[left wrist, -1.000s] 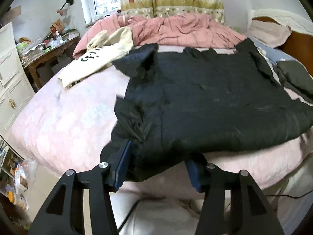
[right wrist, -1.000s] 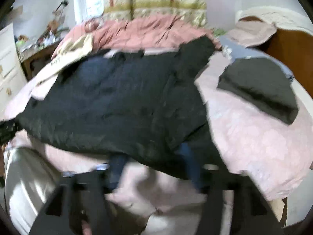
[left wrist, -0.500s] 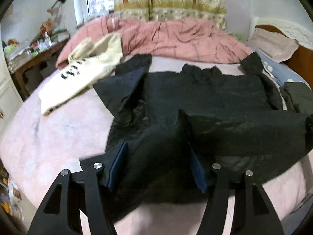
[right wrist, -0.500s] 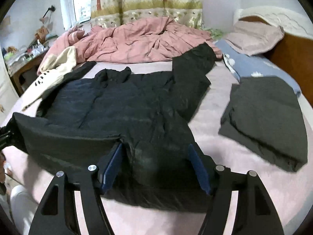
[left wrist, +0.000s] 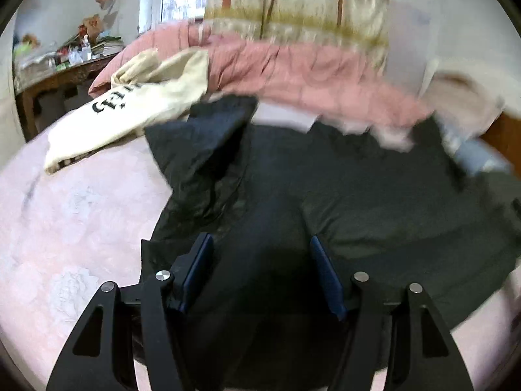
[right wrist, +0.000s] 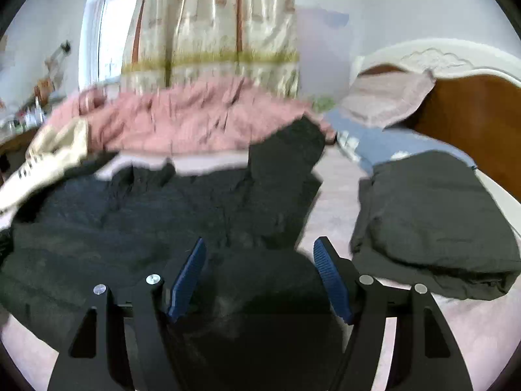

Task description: Fold large clothes

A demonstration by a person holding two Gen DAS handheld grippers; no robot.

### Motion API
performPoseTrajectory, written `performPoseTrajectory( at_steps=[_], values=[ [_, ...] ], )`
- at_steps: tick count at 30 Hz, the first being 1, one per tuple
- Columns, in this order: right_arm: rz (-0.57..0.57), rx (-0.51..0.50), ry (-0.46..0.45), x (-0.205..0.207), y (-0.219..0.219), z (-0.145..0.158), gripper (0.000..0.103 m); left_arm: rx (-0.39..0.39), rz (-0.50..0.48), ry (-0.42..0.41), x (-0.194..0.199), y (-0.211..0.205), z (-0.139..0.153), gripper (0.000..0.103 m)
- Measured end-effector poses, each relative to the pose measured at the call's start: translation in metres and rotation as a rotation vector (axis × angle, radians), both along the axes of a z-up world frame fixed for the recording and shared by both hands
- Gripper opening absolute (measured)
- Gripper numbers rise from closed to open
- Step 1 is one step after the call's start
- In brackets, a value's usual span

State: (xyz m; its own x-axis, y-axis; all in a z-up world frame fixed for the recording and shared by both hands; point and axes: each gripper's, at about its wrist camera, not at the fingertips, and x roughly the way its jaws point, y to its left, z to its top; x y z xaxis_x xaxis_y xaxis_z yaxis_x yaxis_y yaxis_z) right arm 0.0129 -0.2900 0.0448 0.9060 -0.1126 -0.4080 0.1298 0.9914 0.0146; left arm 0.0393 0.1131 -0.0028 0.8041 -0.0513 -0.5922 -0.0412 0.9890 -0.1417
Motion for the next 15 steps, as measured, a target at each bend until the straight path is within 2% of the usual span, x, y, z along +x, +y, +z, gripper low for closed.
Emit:
performPoseTrajectory(
  at_steps=[2,3,6,8,10,12,13,15],
  values=[
    [0.032,0.043,-0.073,-0.019,-0.006,0.011,0.072,-0.027,-0.001,-0.083,-0.017,0.005,0.016,0.061],
    [0.076,0.069,-0.08,-0.026,-0.006,0.016,0.072,-0.034,-0.006,-0.115,-0.024,0.006,0.023,0.061],
    [0.189,0.113,-0.001,-0.031,0.001,0.016,0.06,-0.028,-0.03,-0.136,-0.028,0.003,0.031,0.061],
    [0.19,0.098,0.065,-0.027,0.006,0.004,0.058,0.004,-0.019,-0.107,-0.021,0.0,0.026,0.061],
    [0.155,0.066,0.128,-0.021,0.007,-0.009,0.046,0.055,0.019,-0.049,-0.006,-0.001,0.014,0.055],
    [0.111,0.088,0.198,-0.006,-0.001,-0.028,0.043,0.105,0.068,0.009,0.009,0.004,0.0,0.052],
    [0.091,0.098,0.21,-0.001,-0.006,-0.034,0.039,0.117,0.089,0.04,0.018,0.008,-0.008,0.051],
    [0.049,0.105,0.206,0.008,-0.014,-0.04,0.039,0.114,0.125,0.088,0.028,0.018,-0.022,0.051]
  ],
)
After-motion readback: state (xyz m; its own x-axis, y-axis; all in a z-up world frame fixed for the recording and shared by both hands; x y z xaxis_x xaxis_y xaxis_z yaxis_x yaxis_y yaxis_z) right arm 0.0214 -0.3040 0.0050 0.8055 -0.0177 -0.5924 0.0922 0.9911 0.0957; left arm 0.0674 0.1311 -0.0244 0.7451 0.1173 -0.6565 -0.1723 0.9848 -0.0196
